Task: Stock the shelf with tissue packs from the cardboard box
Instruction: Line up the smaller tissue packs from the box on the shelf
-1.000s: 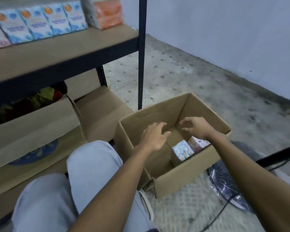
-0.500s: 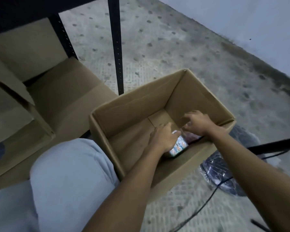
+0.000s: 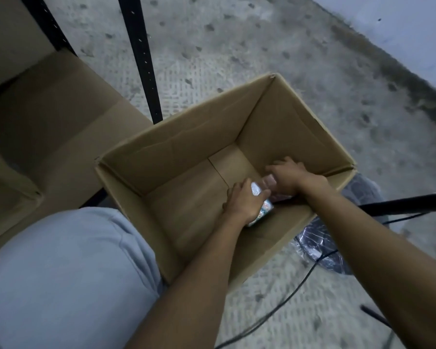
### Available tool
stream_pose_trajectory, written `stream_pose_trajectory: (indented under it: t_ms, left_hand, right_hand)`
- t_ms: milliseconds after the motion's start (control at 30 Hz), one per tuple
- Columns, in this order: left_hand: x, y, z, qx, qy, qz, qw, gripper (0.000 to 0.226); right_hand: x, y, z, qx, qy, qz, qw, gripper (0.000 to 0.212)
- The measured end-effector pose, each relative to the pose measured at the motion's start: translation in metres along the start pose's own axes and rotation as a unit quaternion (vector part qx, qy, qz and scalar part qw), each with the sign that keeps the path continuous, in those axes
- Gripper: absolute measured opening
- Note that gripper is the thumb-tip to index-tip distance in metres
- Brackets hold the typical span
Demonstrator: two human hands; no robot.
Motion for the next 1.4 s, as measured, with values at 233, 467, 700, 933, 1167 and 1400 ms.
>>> stream_pose_trajectory:
  t_ms: [233,467,700,933,1167,1400]
  left_hand:
    - [-0.020,0.000,0.026,-0.075,0.006,-0.067,0.995,0.058]
    - [-0.032,0.009,0.029,-0.085,0.053,-0.098,0.990,0.035]
    - [-0.056,0.037,0.017,-0.046,0.007,-0.119,0.992,0.028]
    - [-0.107,0.086,-0.008,0.004,-0.010,-0.182,0.983,0.027]
    - [-0.177,0.160,-0.033,0.060,-0.033,-0.272,0.960,0.024]
    - [-0.255,0.248,-0.061,0.131,-0.042,-0.356,0.924,0.022]
  right_hand:
    - [-0.004,-0.003,0.009,-0.002,0.003,0.014,1.000,0.059]
    - [-0.012,0.008,0.011,-0.011,0.020,-0.006,1.000,0.051]
    - [-0.029,0.041,0.018,-0.027,-0.016,-0.049,0.998,0.046]
    - [-0.072,0.098,0.029,-0.043,-0.043,-0.124,0.990,0.044]
    - [-0.132,0.165,0.063,-0.103,-0.046,-0.244,0.963,0.037]
    - [-0.199,0.234,0.105,-0.146,-0.063,-0.385,0.909,0.034]
Point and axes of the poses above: each hand's wrist, its own y-axis away from the middle knuckle, its own x-axis out of the palm, z = x × y, the point moved 5 cm from there along -y, towards the middle knuckle, and after that the axes turned 1 degree about -y, right-handed, at the moved point
